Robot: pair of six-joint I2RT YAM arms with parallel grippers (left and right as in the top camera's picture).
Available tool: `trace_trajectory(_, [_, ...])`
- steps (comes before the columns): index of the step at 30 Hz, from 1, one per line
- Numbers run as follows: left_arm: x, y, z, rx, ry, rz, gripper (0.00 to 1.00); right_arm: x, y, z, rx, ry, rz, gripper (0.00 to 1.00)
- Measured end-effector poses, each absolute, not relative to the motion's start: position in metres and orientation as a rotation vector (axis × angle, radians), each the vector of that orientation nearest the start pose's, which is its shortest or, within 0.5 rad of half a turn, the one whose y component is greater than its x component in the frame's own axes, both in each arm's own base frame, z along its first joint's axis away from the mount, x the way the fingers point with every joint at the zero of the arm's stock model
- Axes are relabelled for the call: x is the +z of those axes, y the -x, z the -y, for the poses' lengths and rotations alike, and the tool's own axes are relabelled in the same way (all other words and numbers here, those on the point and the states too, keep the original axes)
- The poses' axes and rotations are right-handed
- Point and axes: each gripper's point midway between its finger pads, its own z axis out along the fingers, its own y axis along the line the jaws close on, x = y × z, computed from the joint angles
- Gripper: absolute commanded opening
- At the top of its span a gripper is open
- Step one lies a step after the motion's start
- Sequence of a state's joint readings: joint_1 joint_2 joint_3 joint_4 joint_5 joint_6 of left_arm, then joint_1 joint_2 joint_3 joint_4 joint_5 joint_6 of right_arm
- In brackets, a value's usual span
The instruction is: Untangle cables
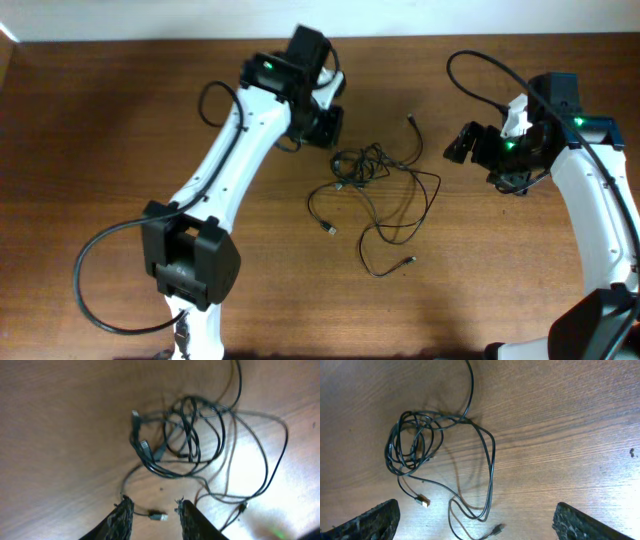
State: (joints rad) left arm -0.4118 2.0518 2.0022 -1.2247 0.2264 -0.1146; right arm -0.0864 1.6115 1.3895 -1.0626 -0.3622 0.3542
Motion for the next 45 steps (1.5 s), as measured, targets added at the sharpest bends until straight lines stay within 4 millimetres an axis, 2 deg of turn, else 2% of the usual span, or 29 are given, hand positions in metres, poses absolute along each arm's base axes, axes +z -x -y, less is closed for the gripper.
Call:
trace_trajectory(3, [0.123, -0.4, 0.229, -0.456, -0.366, -2.9, 0.27, 0.155, -0.347, -0.031, 0.571, -0.541, -2.828, 0.99])
trace_trajectory(5, [0.093, -0.399, 0.227, -0.471, -0.202, -2.937, 0.23, 0.154, -0.344, -0.031, 0.569, -0.541, -2.838, 0.99])
trace_trajectory(7, [0.079, -0.399, 0.229, -0.485, -0.114, -2.938, 0.24, 0.154, -0.343, -0.031, 0.564, -0.544, -2.844, 0.99])
trace_trajectory(11, [0.063, -0.399, 0.246, -0.524, -0.069, -2.9, 0.23, 0.154, -0.343, -0.031, 0.563, -0.544, -2.845, 0.99])
trace_trajectory(13, [0.062, -0.401, 0.252, -0.531, -0.07, -2.879, 0.23, 0.153, -0.343, -0.03, 0.561, -0.546, -2.846, 0.99])
trace_trajectory(18, [0.046, -0.39, 0.246, -0.512, -0.058, -2.917, 0.22, 0.153, -0.342, -0.03, 0.559, -0.544, -2.851, 0.99])
trace_trajectory(24, [0.009, -0.359, 0.23, -0.457, -0.041, -3.018, 0.18, 0.153, -0.341, -0.03, 0.558, -0.538, -2.853, 0.99])
trace_trajectory(25, [0.004, -0.356, 0.228, -0.455, -0.04, -3.025, 0.15, 0.153, -0.341, -0.03, 0.558, -0.538, -2.853, 0.99])
trace_trajectory(27, [0.002, -0.355, 0.229, -0.472, -0.038, -3.008, 0.0, 0.153, -0.341, -0.031, 0.559, -0.538, -2.853, 0.99])
trace_trajectory(31, [0.003, -0.357, 0.232, -0.5, -0.033, -2.993, 0.0, 0.153, -0.341, -0.031, 0.559, -0.54, -2.852, 0.99])
trace_trajectory(32, [0.006, -0.355, 0.232, -0.502, -0.053, -3.005, 0.0, 0.153, -0.342, -0.03, 0.558, -0.538, -2.851, 1.0])
trace_trajectory(33, [0.02, -0.358, 0.237, -0.527, -0.108, -2.986, 0.0, 0.153, -0.341, -0.03, 0.559, -0.538, -2.852, 1.0])
trace_trajectory(35, [0.089, -0.369, 0.254, -0.673, -0.236, -2.826, 0.0, 0.154, -0.344, -0.033, 0.559, -0.508, -2.843, 1.0])
trace_trajectory(36, [0.141, -0.371, 0.257, -0.75, -0.28, -2.698, 0.0, 0.154, -0.345, -0.037, 0.564, -0.477, -2.844, 1.0])
trace_trajectory(37, [0.175, -0.37, 0.255, -0.788, -0.294, -2.618, 0.0, 0.155, -0.347, -0.042, 0.571, -0.452, -2.839, 1.0])
trace_trajectory(38, [0.192, -0.368, 0.25, -0.804, -0.293, -2.582, 0.0, 0.159, -0.353, -0.053, 0.605, -0.4, -2.816, 0.98])
trace_trajectory(40, [0.219, -0.363, 0.246, -0.855, -0.3, -2.52, 0.0, 0.173, -0.364, -0.094, 0.772, -0.23, -2.743, 0.91])
trace_trajectory(41, [0.225, -0.361, 0.244, -0.885, -0.302, -2.508, 0.0, 0.184, -0.371, -0.118, 0.883, -0.13, -2.674, 0.89])
trace_trajectory(43, [0.229, -0.363, 0.238, -0.945, -0.287, -2.502, 0.0, 0.207, -0.381, -0.157, 1.035, 0.004, -2.552, 0.84])
trace_trajectory(45, [0.231, -0.368, 0.227, -0.976, -0.252, -2.5, 0.0, 0.223, -0.378, -0.197, 1.151, 0.094, -2.487, 0.75])
